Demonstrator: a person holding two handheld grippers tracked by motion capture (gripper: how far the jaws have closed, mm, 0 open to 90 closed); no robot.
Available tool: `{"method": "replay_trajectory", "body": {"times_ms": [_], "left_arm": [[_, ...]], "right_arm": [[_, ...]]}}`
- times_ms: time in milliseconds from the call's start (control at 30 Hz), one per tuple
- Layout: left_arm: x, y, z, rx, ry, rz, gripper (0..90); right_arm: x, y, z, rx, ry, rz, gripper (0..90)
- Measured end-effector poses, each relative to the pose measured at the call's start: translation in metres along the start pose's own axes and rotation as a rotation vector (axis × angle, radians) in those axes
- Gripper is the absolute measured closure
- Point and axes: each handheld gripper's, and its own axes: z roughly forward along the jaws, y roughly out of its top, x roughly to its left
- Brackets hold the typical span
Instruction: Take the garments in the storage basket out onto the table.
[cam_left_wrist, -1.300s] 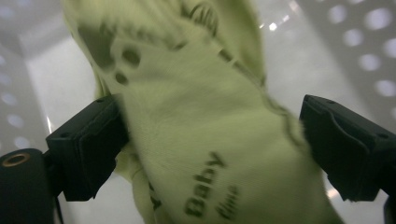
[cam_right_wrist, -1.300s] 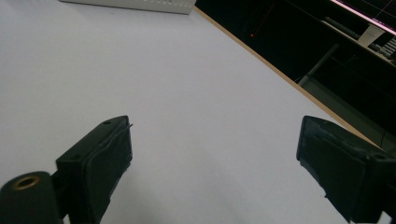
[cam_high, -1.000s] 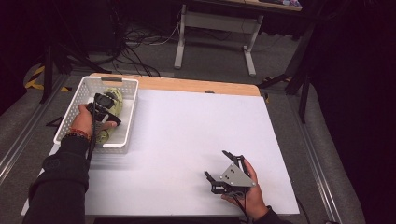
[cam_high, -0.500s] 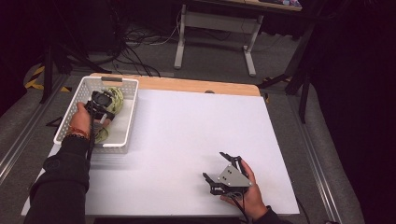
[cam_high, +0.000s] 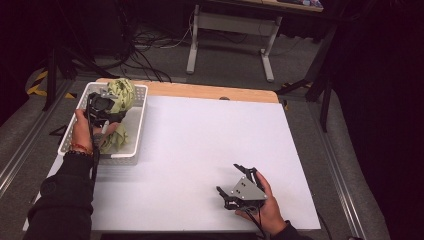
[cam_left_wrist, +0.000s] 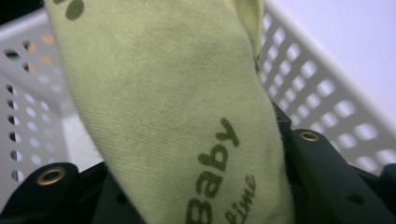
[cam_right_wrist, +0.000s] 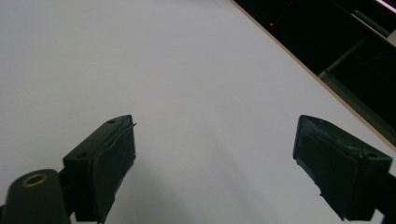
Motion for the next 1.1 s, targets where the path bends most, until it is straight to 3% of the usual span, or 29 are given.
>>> {"method": "replay_trajectory", "body": {"times_ms": [233, 267, 467, 567, 633, 867, 1100], "left_arm": [[-0.013, -0.007, -0.029, -0.229, 0.001, -0.013, 60.8], [-0.013, -0.007, -0.029, -0.229, 0.001, -0.013, 60.8], [-0.022, -0.014, -0.047, -0.353, -0.025, -0.029, 60.8], [-0.026, -0.014, -0.055, -0.387, -0.031, -0.021, 60.7], [-0.029, -0.016, -0.062, -0.429, -0.060, -0.038, 60.7], [-0.043, -0.015, -0.075, -0.480, -0.076, -0.025, 60.7], [-0.054, -0.011, -0.082, -0.500, -0.109, -0.009, 60.7]], "right_arm": [[0.000, -0.002, 0.003, 0.017, 0.000, 0.002, 13.9], [0.000, -0.002, 0.003, 0.017, 0.000, 0.002, 13.9], [-0.003, -0.004, 0.003, 0.005, -0.016, 0.021, 13.8], [-0.006, -0.004, 0.001, -0.027, -0.029, 0.039, 13.7], [-0.008, -0.003, -0.003, -0.063, -0.045, 0.046, 13.5], [-0.012, -0.001, -0.013, -0.148, -0.091, 0.064, 14.2], [-0.014, -0.002, -0.014, -0.153, -0.107, 0.079, 14.2]]}}
